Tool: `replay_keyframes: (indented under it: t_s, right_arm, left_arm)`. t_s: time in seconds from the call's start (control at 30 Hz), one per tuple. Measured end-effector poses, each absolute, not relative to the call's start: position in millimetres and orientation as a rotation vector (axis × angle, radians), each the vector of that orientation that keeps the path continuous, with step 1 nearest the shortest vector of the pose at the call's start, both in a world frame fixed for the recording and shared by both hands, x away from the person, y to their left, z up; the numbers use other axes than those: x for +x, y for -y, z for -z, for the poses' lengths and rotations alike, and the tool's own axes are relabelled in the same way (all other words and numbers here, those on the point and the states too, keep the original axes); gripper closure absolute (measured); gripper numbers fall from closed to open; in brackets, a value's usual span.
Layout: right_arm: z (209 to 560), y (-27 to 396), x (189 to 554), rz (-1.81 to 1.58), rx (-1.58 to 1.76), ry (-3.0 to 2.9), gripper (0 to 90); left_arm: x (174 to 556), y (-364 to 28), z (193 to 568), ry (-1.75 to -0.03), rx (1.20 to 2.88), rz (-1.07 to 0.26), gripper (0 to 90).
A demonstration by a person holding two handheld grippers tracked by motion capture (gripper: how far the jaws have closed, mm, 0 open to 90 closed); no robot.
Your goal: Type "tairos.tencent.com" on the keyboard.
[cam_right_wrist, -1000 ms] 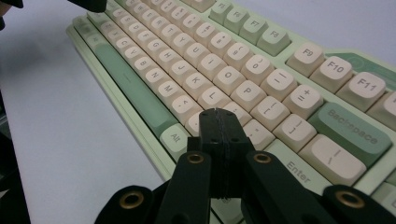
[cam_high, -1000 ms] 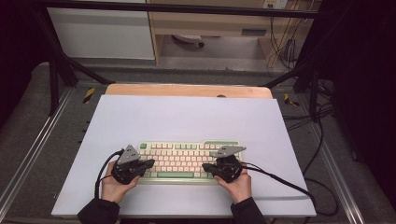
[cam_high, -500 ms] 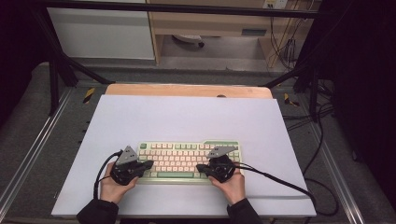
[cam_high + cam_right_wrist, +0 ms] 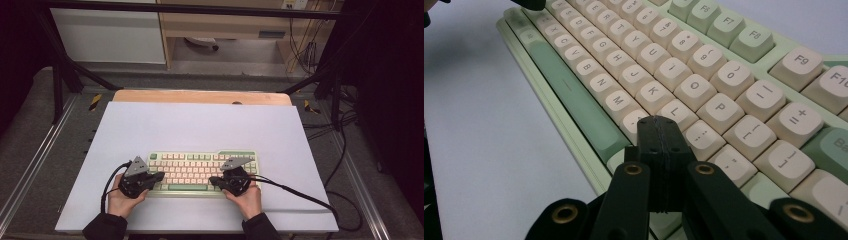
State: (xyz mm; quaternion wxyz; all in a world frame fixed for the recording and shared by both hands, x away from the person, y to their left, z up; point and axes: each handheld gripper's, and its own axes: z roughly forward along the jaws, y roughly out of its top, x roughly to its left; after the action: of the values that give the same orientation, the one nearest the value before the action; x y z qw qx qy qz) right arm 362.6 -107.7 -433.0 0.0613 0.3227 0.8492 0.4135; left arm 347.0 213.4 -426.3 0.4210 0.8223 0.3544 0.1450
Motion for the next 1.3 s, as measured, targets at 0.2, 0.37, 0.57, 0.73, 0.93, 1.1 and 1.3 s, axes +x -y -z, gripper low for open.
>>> replay_keyframes:
  t_s: [0.2,0.37,0.57,0.73,0.93,1.1,1.3]
  right_arm:
    - [429,110,361,-1.263,0.97,-2.553,90.0]
    - [424,114,361,-1.256,0.965,-2.543,90.0]
    - [422,116,361,-1.257,0.967,-2.54,90.0]
    - [421,120,361,-1.259,0.974,-2.532,90.0]
    - [421,125,360,-1.255,0.981,-2.53,90.0]
    - [422,128,360,-1.256,0.989,-2.528,90.0]
    - [422,129,359,-1.256,0.991,-2.529,90.0]
  left_arm:
    - [347,-213,426,-0.884,2.061,-0.363,89.7]
    - [347,-213,425,-0.883,2.061,-0.365,89.7]
    - [347,-211,425,-0.878,2.063,-0.366,89.7]
    - [346,-209,424,-0.872,2.064,-0.365,89.6]
    - [346,-205,422,-0.869,2.062,-0.362,89.6]
    - [346,-199,423,-0.862,2.073,-0.359,89.5]
    - [346,-190,425,-0.852,2.084,-0.347,89.5]
